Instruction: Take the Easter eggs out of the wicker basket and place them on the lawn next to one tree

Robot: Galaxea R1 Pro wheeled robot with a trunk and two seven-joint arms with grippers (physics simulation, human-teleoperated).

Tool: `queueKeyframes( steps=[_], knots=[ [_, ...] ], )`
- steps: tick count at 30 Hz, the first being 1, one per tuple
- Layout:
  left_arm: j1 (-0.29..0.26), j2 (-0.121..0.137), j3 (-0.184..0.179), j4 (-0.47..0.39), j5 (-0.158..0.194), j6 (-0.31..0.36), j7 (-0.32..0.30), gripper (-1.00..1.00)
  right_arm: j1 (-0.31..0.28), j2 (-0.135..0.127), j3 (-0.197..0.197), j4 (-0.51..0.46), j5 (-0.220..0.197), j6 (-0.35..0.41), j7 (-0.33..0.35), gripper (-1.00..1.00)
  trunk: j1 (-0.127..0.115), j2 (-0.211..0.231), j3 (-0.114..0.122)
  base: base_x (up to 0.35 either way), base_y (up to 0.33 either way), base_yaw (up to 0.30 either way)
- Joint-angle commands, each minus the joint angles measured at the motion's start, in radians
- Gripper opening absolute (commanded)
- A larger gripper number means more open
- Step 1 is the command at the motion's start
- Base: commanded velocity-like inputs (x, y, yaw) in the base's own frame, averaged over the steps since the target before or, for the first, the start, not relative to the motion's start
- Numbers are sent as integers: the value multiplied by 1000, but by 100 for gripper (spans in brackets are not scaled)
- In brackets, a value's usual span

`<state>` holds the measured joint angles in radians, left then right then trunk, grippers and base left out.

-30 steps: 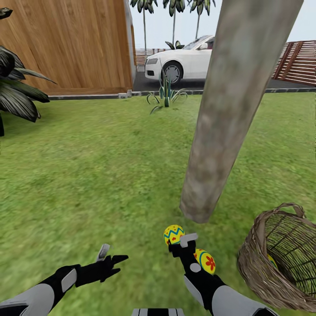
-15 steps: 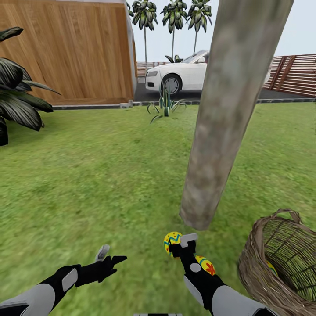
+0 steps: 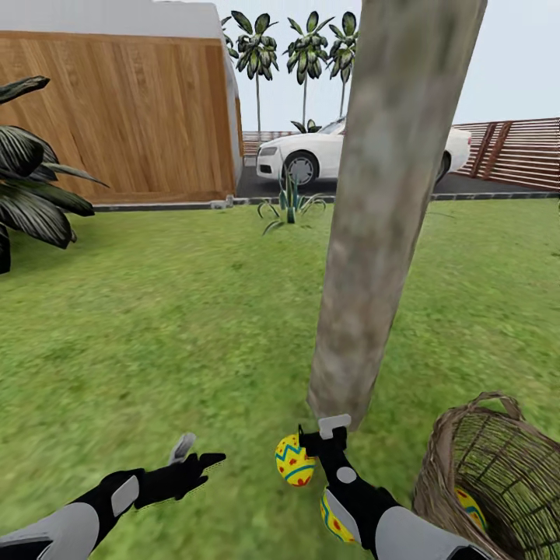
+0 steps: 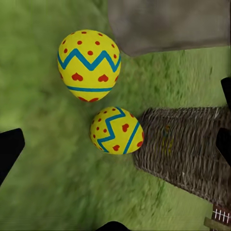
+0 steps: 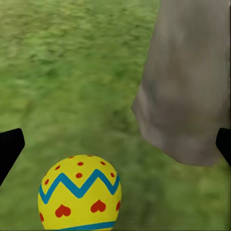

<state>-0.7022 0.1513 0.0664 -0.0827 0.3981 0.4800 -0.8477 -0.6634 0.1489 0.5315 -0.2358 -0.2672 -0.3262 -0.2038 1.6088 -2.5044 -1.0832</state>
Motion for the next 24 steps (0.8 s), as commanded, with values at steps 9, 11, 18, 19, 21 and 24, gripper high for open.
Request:
queueKeyframes(
  steps=[9, 11, 18, 19, 21, 24],
  knots=[
    [0, 2, 4, 0, 19, 7, -39, 100, -1, 0, 9, 1, -9, -4, -5, 100, -4, 2, 34, 143, -26, 0],
    [0, 3, 4, 0, 20, 6, -41, 100, -1, 0, 10, 1, -9, -4, -5, 100, -5, 2, 42, 92, -3, 0],
    [0, 3, 4, 0, 21, 4, -43, 100, -1, 0, 9, 1, -9, -4, -5, 100, -8, 4, 69, -173, -1, 0],
    [0, 2, 4, 0, 21, 3, -43, 100, -1, 0, 9, 1, -9, -4, -5, 100, -8, 4, 73, -301, 0, 0],
    [0, 2, 4, 0, 21, 3, -43, 100, -1, 0, 10, 2, -9, -4, -5, 100, -13, 11, 80, -316, 0, 0],
    [0, 2, 4, 0, 21, 3, -43, 100, -1, 0, 10, 2, -9, -4, -5, 100, -24, 32, 89, -327, 0, 0]
  ],
)
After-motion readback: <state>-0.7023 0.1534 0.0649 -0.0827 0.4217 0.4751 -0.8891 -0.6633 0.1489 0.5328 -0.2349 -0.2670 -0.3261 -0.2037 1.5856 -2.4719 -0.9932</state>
